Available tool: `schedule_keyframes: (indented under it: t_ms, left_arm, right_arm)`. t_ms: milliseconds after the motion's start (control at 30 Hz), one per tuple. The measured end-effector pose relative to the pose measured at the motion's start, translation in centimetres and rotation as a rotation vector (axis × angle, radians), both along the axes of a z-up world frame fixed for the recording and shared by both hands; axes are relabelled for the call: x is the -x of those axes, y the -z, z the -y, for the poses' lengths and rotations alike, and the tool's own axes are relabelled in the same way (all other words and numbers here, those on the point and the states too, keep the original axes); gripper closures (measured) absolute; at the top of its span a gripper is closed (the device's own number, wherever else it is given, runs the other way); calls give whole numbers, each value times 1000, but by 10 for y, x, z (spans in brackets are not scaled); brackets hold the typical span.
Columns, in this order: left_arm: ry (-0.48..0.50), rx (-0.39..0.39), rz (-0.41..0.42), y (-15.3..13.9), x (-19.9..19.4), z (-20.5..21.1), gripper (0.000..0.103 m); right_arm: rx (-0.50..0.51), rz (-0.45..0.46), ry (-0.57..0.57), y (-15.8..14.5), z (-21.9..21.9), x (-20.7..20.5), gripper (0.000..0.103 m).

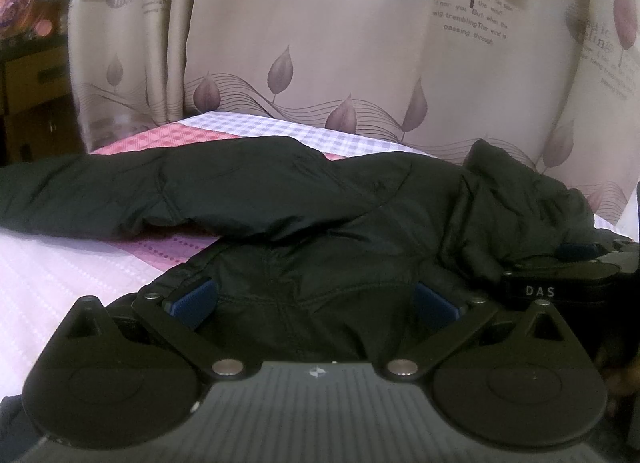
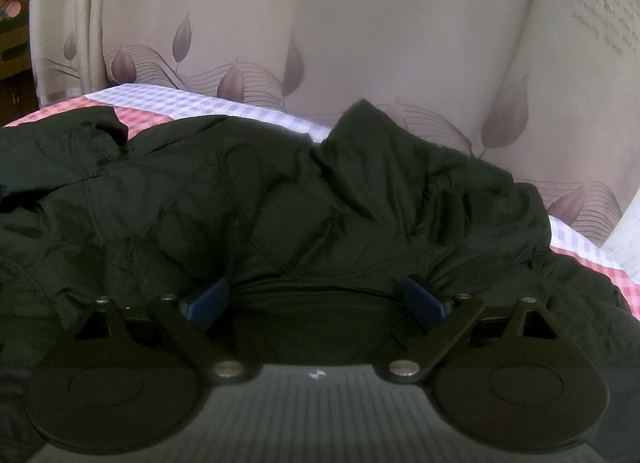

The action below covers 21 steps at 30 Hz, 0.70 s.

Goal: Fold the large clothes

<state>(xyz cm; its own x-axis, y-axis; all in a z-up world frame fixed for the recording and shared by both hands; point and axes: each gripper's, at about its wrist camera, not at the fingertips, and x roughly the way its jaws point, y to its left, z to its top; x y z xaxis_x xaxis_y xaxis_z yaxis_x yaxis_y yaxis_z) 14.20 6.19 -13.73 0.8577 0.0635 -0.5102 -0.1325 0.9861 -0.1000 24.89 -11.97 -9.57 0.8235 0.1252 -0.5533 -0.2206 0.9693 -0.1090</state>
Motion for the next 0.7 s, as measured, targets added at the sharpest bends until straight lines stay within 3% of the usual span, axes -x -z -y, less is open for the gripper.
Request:
schedule_keyframes:
  t_ms: [700]
  left_arm:
    - [1,-8,0,1,1,0,0]
  right_arm:
    - [-6,1,2,-1,0,2,8]
